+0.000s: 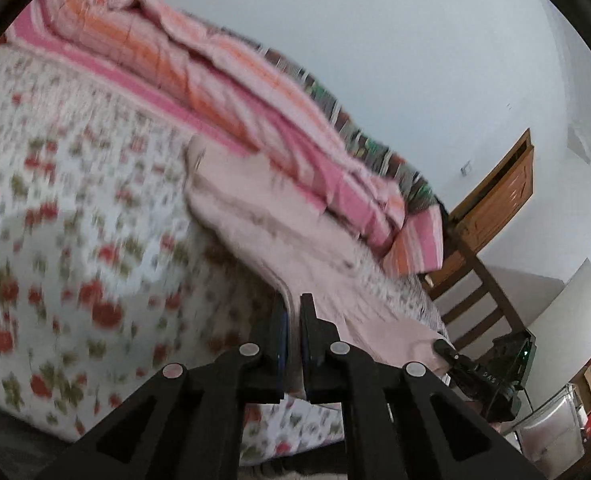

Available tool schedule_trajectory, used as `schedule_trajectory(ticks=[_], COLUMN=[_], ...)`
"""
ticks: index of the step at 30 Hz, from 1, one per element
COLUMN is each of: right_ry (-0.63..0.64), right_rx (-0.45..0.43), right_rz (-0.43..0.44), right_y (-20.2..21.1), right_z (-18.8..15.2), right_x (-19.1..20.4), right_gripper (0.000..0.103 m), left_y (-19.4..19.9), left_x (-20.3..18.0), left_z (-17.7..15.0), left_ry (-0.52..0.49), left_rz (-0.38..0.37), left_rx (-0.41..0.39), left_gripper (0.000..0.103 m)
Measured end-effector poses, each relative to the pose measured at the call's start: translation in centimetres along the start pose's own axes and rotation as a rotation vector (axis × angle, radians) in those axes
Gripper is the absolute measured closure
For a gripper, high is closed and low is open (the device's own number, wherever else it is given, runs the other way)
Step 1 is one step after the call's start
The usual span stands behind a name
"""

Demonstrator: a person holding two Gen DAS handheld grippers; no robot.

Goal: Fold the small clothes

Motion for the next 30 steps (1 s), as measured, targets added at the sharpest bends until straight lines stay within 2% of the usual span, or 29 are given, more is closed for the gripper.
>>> schedule_trajectory(ticks=[5, 8, 11, 16, 21, 30], right_ry=[-0.119, -0.175, -0.197, -0.213, -0.203, -0.179], right_rx=[-0.124, -0.172, -0.184, -0.173, -0.136, -0.059], right_rz=[0.022, 0.040, 0.049, 0.033, 0.002, -0.065], right_y=[0.2, -0.7, -2.2, -5.5, -9.7, -18.6], right_z=[4.3, 6.4, 8.7, 12.3, 15.2, 19.0], right_x=[-0.5, -0.9, -1.3, -2.2, -3.3, -6.5], right_gripper=[0.098, 0.098, 0.098, 0.098, 0.098, 0.098], left_y=[-1.1, -2.3, -4.1, -8.2, -12.7, -21.0], left_x=[-0.7, -1.8, -2.0, -0.3, 2.3, 6.4], left_z=[3.9, 6.0, 8.2, 11.6, 13.7, 16.8], left_ry=[0.018, -0.029, -0.061, -0.059, -0.040, -0.045], left_rz=[-0.008, 0.039, 0.074, 0.136, 0.180, 0.249], left_rx=[-0.053, -0.090, -0.101, -0.110, -0.097, -0.033], left_gripper=[0.097, 0.097, 0.097, 0.097, 0.097, 0.097])
Point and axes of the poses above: each gripper's, at about its wrist camera, not at the fingertips, and y roughly against the way its jaws point, x to its left, z to its top, the point moved 3 cm from there along -y, roughly the way its jaws point, and after that the axes turned 2 degrees about y, right-handed, at the moved point
